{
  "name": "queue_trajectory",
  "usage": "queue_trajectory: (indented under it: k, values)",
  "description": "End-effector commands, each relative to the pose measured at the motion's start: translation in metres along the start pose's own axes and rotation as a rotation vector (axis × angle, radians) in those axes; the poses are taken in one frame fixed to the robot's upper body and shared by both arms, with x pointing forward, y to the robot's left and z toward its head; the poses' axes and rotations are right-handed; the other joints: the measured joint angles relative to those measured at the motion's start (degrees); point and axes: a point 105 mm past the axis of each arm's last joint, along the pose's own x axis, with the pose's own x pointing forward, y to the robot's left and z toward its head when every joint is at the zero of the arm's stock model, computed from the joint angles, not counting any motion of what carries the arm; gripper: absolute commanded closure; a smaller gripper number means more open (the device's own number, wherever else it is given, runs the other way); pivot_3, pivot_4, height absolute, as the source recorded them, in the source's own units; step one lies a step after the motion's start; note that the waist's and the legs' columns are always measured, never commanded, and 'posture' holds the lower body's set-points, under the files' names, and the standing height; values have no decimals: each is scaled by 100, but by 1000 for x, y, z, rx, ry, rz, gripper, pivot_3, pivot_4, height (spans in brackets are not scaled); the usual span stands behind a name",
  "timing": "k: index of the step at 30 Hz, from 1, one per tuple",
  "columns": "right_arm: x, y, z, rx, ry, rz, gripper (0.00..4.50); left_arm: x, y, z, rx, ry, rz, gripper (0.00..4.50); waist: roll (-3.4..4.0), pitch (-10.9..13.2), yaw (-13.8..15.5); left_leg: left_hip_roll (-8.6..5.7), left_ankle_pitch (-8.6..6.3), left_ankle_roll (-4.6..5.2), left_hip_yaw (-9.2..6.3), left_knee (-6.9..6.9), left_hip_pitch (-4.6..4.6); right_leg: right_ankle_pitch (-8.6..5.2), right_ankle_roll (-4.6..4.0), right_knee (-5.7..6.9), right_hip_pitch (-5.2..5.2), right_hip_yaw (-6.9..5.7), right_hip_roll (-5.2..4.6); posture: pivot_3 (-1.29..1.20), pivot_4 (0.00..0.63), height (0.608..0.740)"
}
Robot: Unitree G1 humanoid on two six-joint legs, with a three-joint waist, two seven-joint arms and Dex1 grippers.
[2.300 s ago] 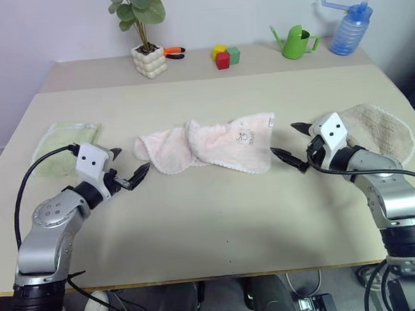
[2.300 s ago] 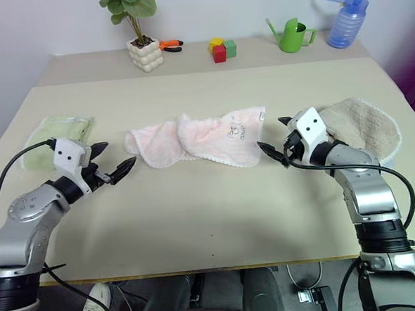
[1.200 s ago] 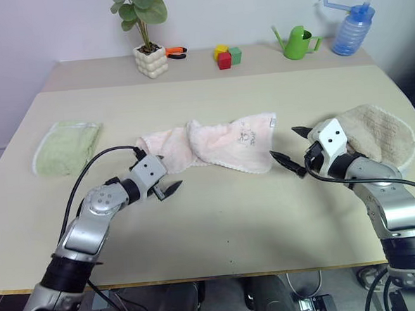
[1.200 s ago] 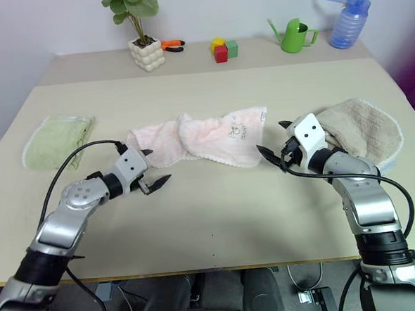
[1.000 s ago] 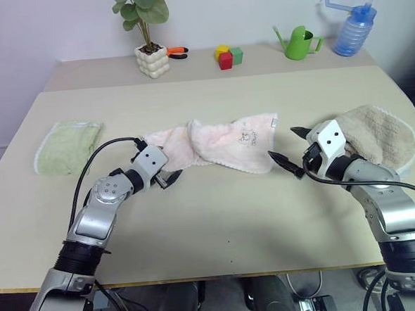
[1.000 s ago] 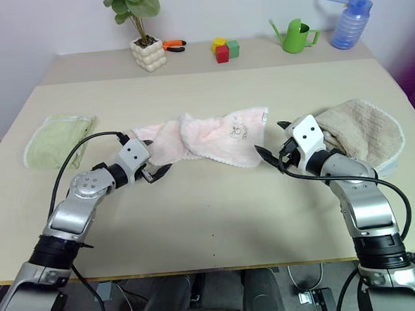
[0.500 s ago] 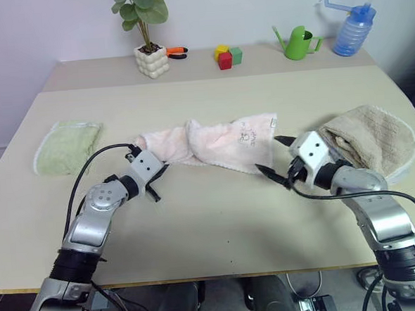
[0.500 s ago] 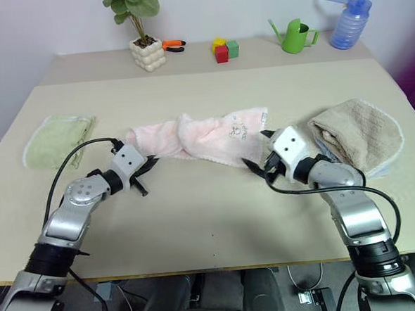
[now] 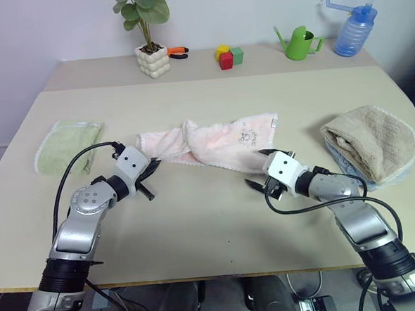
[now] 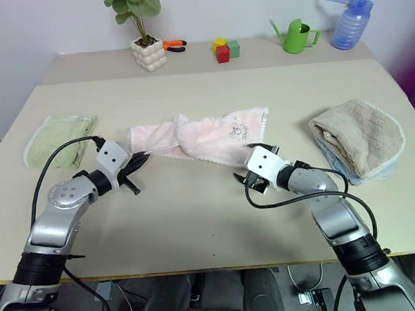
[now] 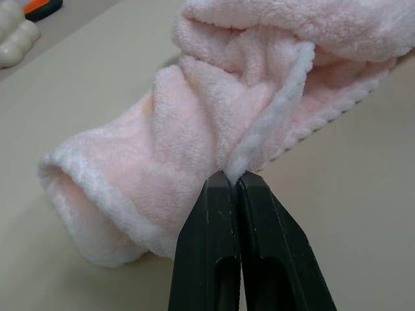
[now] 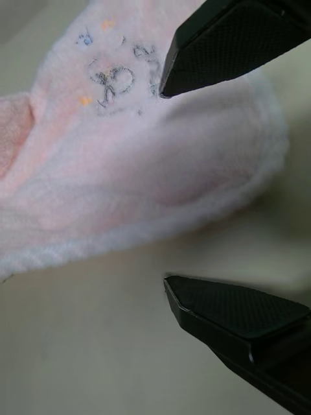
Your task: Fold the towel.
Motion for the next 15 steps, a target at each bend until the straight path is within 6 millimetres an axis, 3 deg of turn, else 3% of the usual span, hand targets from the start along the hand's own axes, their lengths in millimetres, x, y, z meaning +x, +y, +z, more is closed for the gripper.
queue_trajectory:
  k: [1,8,9,15]
  values:
    - [-1,-19,-9,-77,52,-87,854,-8,7,9,16,-29,27,4500,0,0,0,0,1,-1,0,0,0,0,0,0,0,0,0,0,150,732]
    - [-8,-28,-5,-116,29,-109,4312,-12,9,6,15,-18,35,4500,0,0,4,0,1,-1,0,0,0,0,0,0,0,0,0,0,150,732]
    - [-10,-31,-3,-125,23,-118,4482,-12,11,6,17,-16,42,4500,0,0,3,0,0,-1,0,0,0,0,0,0,0,0,0,0,150,732]
    - [-18,-67,4,-204,8,-225,4482,-16,35,21,-30,-73,122,4500,-1,1,1,0,0,-1,1,0,0,0,0,0,0,0,0,0,150,732]
